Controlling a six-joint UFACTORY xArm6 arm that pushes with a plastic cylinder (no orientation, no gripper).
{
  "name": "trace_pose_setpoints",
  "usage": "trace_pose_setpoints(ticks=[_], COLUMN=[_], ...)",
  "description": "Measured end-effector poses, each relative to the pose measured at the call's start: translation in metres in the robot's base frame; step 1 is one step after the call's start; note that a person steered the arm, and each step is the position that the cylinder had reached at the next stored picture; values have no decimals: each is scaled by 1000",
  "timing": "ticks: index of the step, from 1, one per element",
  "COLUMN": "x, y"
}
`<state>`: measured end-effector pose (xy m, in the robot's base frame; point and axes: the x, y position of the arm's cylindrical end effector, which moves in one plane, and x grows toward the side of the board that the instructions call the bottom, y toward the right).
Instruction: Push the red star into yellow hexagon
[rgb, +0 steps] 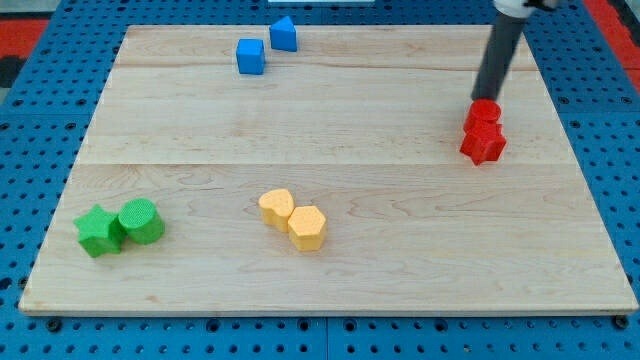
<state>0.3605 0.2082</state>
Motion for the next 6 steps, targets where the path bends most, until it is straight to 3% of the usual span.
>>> trace_pose_setpoints(ticks=[1, 3, 5, 6], x=[61, 134, 129, 115], y=[-11, 6, -58, -36])
